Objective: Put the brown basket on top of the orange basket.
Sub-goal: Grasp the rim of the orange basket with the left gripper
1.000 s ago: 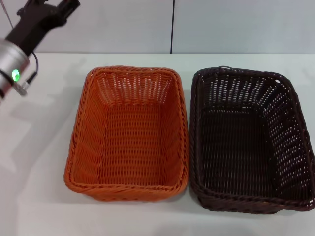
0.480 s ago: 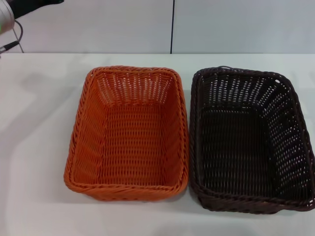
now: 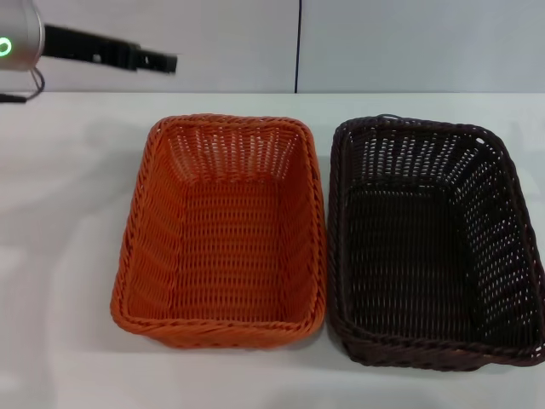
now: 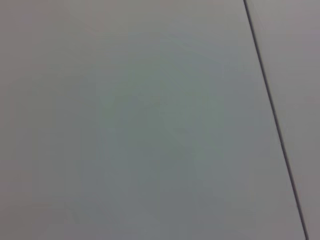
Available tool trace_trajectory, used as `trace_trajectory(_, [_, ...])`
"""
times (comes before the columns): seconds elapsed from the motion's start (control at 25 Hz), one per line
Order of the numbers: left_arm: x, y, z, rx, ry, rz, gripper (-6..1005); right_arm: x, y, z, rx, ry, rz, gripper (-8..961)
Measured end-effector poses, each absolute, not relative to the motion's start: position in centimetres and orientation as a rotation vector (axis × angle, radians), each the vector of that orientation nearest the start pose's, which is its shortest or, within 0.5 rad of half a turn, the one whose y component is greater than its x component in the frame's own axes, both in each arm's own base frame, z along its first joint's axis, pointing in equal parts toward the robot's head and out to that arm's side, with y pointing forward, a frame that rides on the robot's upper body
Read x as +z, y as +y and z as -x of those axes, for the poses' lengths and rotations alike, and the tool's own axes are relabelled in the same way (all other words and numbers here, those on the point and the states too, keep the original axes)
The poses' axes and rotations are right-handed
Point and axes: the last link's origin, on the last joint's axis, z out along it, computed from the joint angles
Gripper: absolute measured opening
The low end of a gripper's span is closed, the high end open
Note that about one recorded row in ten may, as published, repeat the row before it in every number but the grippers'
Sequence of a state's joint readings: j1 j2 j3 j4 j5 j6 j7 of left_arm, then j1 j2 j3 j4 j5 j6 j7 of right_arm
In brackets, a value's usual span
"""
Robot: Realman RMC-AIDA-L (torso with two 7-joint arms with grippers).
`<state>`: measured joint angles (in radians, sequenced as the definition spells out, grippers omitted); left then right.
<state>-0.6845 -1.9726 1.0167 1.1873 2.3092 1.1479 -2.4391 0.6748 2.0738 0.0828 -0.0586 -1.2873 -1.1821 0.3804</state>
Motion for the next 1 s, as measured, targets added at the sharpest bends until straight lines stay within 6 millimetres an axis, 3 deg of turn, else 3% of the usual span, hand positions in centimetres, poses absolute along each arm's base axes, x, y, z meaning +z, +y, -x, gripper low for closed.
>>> trace_trajectory(0.08, [9.7, 44.2, 17.3, -0.243, -0.953, 2.249, 831, 4.8, 39.9, -30.3, 0.886, 0.57, 1.378, 542])
trace_trajectory(0.12, [9.6, 43.3, 17.2, -0.143, -1.039, 2.269, 831, 4.8, 40.0, -30.3, 0.882, 0.573, 1.376, 542])
trace_trajectory(0.32, [9.5, 42.8, 17.1, -0.077, -1.081, 2.264, 830, 5.1, 40.2, -30.3, 0.872, 0.57, 1.377, 542])
trace_trajectory(0.6, [7.9, 40.8, 18.9, 0.13, -1.341, 2.174, 830, 5.7, 40.7, -30.1, 0.868, 0.543, 1.375, 542])
trace_trajectory(1.0, [6.7, 39.7, 20.6, 0.181, -1.471, 2.137, 829, 6.1, 41.2, -29.5, 0.874, 0.521, 1.376, 542])
